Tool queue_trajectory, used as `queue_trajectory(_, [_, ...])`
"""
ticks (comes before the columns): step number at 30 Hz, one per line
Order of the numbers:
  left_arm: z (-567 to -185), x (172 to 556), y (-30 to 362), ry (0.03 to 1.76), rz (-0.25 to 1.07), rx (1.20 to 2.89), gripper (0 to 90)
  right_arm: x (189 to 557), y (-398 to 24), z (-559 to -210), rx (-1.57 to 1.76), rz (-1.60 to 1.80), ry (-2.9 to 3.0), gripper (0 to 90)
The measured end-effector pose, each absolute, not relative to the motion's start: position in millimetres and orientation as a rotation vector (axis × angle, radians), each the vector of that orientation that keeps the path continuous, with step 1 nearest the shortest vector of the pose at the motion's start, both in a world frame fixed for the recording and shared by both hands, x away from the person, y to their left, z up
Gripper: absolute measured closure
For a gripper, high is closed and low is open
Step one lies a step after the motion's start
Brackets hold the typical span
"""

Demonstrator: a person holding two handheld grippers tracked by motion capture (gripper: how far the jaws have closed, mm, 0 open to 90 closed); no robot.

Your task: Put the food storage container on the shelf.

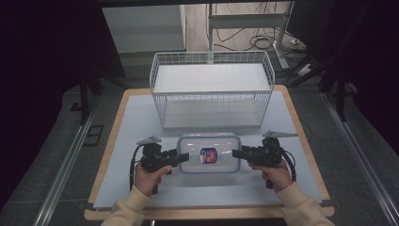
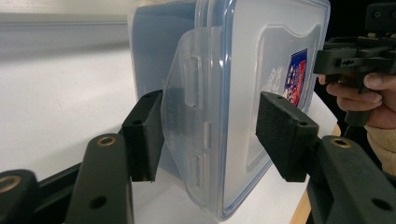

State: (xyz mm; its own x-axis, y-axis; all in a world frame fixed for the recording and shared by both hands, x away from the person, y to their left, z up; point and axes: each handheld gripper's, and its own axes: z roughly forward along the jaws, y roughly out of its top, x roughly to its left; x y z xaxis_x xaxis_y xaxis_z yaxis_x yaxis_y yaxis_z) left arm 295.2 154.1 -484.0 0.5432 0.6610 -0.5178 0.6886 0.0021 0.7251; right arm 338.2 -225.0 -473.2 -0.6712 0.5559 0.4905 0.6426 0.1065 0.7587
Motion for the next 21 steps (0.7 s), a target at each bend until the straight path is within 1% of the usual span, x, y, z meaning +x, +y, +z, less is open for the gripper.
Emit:
queue_trajectory(16, [-456.2, 304.6, 158.6, 1.111, 0.008, 1.675, 43.9, 347.3, -220.3, -443.7, -1.204, -1.69, -2.302, 52.6])
queue_trajectory(21, [-442.3, 309.8, 158.3, 1.096, 0.024, 1.669, 43.8, 350.9, -220.3, -430.3, -1.199, -1.712, -2.312, 52.6])
